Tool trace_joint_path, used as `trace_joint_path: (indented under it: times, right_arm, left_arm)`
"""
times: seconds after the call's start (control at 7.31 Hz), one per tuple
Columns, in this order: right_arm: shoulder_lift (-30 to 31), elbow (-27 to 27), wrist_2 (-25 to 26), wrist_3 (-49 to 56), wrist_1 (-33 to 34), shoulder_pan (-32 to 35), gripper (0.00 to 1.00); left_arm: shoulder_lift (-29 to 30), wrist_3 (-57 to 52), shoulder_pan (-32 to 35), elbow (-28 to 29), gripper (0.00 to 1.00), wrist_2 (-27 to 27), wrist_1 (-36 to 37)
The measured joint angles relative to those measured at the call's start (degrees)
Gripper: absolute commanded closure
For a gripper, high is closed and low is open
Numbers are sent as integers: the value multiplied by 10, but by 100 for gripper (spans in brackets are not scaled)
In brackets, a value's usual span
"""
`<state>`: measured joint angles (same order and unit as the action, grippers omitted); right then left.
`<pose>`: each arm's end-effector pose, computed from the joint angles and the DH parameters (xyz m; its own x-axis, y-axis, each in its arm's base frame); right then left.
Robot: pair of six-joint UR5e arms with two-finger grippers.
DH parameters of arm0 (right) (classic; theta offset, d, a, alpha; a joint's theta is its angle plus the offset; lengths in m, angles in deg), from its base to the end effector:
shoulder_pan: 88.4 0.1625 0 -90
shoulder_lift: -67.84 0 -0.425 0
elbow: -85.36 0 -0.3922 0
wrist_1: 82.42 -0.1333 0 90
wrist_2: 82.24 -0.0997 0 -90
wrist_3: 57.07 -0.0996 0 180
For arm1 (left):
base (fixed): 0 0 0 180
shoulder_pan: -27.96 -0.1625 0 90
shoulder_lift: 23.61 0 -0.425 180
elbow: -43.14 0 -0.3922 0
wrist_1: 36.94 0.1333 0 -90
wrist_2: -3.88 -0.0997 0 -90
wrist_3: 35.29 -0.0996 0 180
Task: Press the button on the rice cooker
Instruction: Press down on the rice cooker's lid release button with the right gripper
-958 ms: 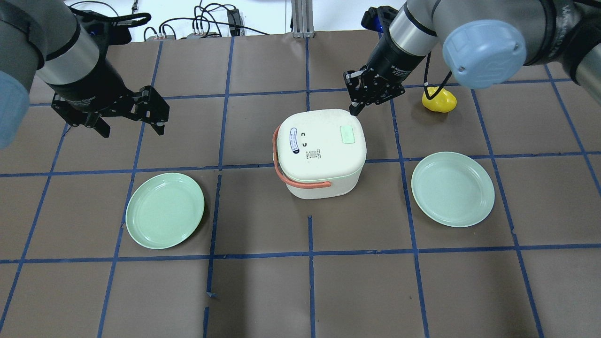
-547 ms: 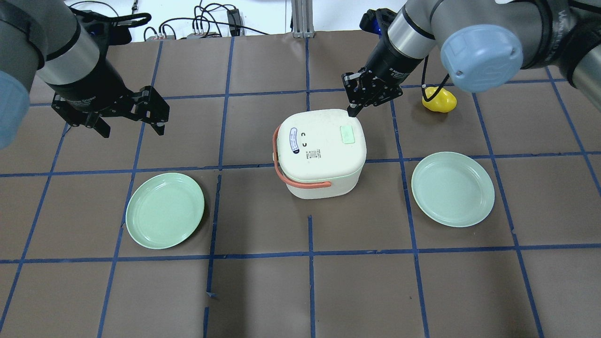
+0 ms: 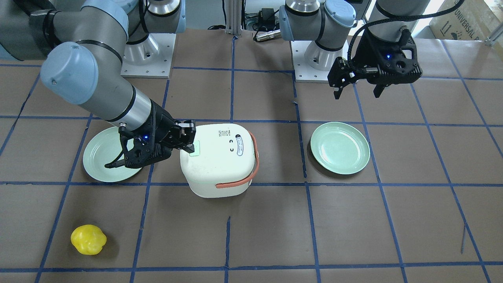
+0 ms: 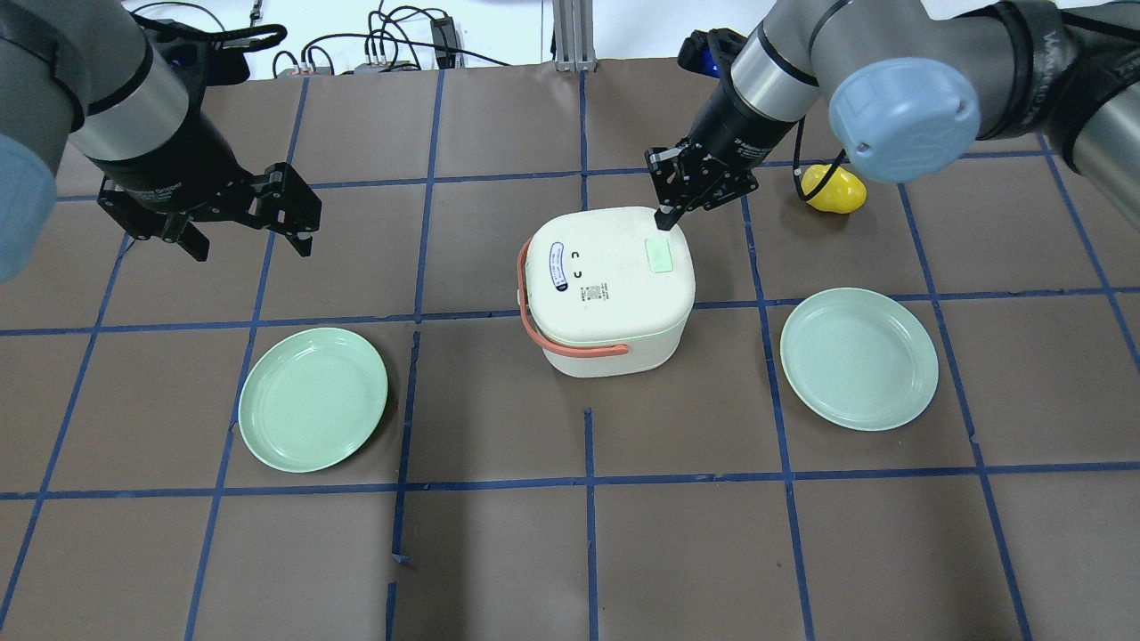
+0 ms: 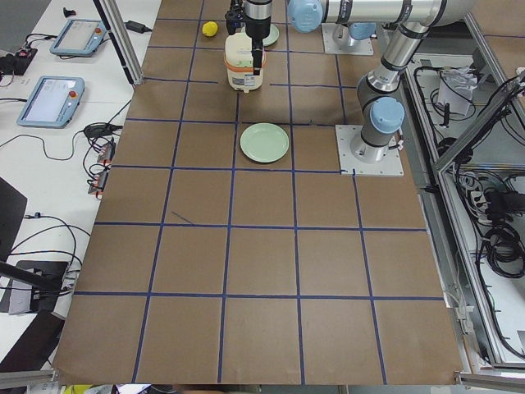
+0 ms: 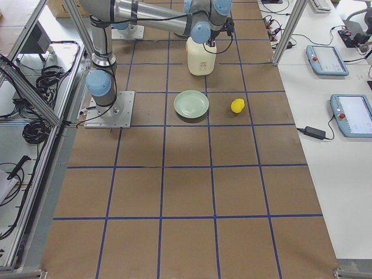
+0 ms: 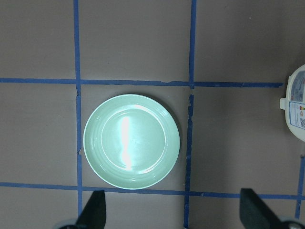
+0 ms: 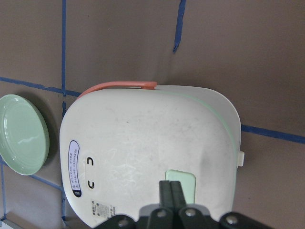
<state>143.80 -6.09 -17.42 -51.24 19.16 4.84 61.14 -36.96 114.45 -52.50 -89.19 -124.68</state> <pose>0.2079 -0.5635 0.3733 -0.8948 -0.1232 -0.4292 -0.1480 0.9887 0.0247 -0.0998 -0.4632 0.4869 -0.9979 -0.0338 -0.0545 -0.0321 0.9990 -0.0311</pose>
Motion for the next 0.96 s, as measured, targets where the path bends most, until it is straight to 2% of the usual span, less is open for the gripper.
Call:
trace_joint_path:
  times: [0.96]
  right_arm:
    - [6, -35, -2, 3, 36, 0, 93]
  left_arm:
    - [0, 0, 0, 0, 0, 0, 0]
